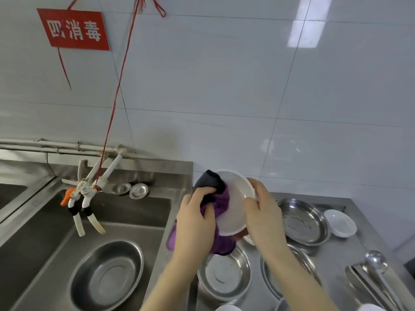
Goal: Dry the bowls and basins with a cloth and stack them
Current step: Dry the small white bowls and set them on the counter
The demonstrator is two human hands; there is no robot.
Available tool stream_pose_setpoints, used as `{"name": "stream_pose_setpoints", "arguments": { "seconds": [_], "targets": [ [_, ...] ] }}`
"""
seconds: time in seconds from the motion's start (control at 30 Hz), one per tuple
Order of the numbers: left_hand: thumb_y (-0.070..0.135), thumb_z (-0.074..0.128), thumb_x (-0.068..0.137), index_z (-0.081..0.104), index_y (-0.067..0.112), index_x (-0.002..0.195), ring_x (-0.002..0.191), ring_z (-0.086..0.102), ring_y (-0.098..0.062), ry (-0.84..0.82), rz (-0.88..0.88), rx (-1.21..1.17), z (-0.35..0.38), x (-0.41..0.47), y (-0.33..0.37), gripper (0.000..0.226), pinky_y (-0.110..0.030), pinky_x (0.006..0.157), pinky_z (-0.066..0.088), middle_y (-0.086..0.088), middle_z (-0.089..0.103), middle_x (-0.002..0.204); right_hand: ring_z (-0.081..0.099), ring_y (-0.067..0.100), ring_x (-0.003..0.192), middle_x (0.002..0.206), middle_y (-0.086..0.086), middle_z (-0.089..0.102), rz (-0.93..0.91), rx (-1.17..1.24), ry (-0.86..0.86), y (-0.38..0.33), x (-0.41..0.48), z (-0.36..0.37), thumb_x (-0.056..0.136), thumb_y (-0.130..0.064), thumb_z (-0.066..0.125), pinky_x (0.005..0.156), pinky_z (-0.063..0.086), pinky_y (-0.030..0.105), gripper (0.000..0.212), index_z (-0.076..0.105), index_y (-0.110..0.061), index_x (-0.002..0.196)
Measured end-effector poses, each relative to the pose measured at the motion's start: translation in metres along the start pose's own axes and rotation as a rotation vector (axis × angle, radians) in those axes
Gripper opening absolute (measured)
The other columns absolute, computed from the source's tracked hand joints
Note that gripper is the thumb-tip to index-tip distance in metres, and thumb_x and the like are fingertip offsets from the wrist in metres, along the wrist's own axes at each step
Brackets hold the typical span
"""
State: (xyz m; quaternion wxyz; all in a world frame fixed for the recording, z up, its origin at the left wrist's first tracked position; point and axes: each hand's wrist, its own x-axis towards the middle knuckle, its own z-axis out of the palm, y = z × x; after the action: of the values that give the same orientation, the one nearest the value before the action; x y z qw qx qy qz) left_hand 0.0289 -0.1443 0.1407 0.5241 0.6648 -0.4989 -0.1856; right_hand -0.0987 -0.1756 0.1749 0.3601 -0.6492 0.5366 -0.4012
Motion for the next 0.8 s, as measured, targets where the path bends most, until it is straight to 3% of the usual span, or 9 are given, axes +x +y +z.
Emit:
{"name": "stream_pose_setpoints", "arguments": {
  "seconds": [0.07, 0.13, 0.3, 0.43, 0.53, 0.63, 0.7, 0.8],
  "targets": [
    [0.008, 0.053, 0.092, 0.059, 0.043, 0.11, 0.094, 0.05, 0.011, 0.068, -0.068, -0.141, 0.003, -0.01, 0.006, 0.04, -0.004, 0.073, 0.038, 0.014, 0.054, 0.106, 0.058, -0.003, 0.073, 0.087, -0.015, 0.063, -0.066, -0.003, 0.08, -0.001, -0.004, 0.008, 0.094, -0.001, 0.038, 0.056, 0.043, 0.009, 0.043, 0.053, -0.032, 0.12],
    [0.01, 0.055, 0.092, 0.058, 0.046, 0.109, 0.095, 0.053, 0.009, 0.044, -0.08, -0.174, 0.002, -0.007, 0.005, 0.04, -0.007, 0.075, 0.039, 0.013, 0.057, 0.109, 0.058, -0.002, 0.068, 0.084, -0.014, 0.062, -0.098, -0.02, 0.05, -0.004, -0.005, 0.009, 0.094, -0.001, 0.038, 0.056, 0.044, 0.011, 0.045, 0.054, -0.032, 0.123],
    [0.006, 0.061, 0.087, 0.064, 0.044, 0.103, 0.098, 0.054, 0.003, -0.106, 0.115, 0.001, -0.012, 0.013, 0.003, 0.041, 0.001, 0.08, 0.036, 0.014, 0.055, 0.106, 0.063, 0.027, 0.04, 0.082, 0.005, 0.068, -0.078, -0.102, -0.227, -0.026, 0.014, -0.028, 0.093, -0.003, 0.037, 0.043, 0.051, 0.037, 0.043, 0.062, -0.032, 0.114],
    [0.007, 0.063, 0.084, 0.069, 0.04, 0.104, 0.095, 0.056, -0.001, -0.374, 0.264, 0.116, -0.017, 0.024, 0.003, 0.039, -0.007, 0.084, 0.038, 0.014, 0.055, 0.1, 0.063, 0.037, 0.046, 0.079, 0.022, 0.066, -0.035, -0.393, -0.519, -0.04, 0.036, -0.053, 0.088, -0.011, 0.042, 0.043, 0.042, 0.031, 0.028, 0.067, -0.02, 0.098],
    [0.006, 0.062, 0.085, 0.068, 0.039, 0.105, 0.096, 0.057, -0.001, -0.237, 0.236, 0.081, -0.013, 0.023, 0.0, 0.039, -0.006, 0.084, 0.038, 0.014, 0.058, 0.101, 0.061, 0.035, 0.051, 0.079, 0.012, 0.068, 0.004, -0.269, -0.416, -0.032, 0.033, -0.047, 0.092, -0.028, 0.05, 0.041, 0.041, 0.026, 0.024, 0.067, -0.034, 0.108],
    [0.01, 0.059, 0.09, 0.065, 0.04, 0.109, 0.099, 0.055, 0.002, 0.0, 0.053, -0.025, -0.006, 0.017, -0.003, 0.036, -0.004, 0.079, 0.038, 0.012, 0.06, 0.107, 0.062, 0.009, 0.057, 0.086, -0.008, 0.066, -0.019, -0.095, -0.173, -0.011, 0.008, -0.02, 0.092, -0.039, 0.059, 0.051, 0.047, 0.019, 0.041, 0.049, -0.044, 0.132],
    [0.012, 0.056, 0.092, 0.061, 0.042, 0.11, 0.099, 0.055, 0.002, 0.092, -0.083, -0.125, -0.001, 0.012, -0.001, 0.036, -0.009, 0.077, 0.039, 0.01, 0.06, 0.112, 0.064, 0.007, 0.066, 0.086, -0.008, 0.067, -0.047, 0.01, -0.1, -0.003, -0.016, 0.005, 0.092, -0.034, 0.061, 0.059, 0.052, 0.022, 0.053, 0.04, -0.043, 0.14],
    [0.011, 0.055, 0.092, 0.058, 0.041, 0.108, 0.094, 0.053, 0.007, 0.106, -0.108, -0.165, 0.004, 0.003, 0.006, 0.035, -0.008, 0.074, 0.039, 0.011, 0.056, 0.111, 0.062, 0.014, 0.063, 0.075, 0.005, 0.066, -0.015, 0.1, 0.008, 0.001, -0.03, 0.024, 0.094, -0.016, 0.053, 0.053, 0.05, 0.024, 0.058, 0.034, -0.039, 0.144]
  ]
}}
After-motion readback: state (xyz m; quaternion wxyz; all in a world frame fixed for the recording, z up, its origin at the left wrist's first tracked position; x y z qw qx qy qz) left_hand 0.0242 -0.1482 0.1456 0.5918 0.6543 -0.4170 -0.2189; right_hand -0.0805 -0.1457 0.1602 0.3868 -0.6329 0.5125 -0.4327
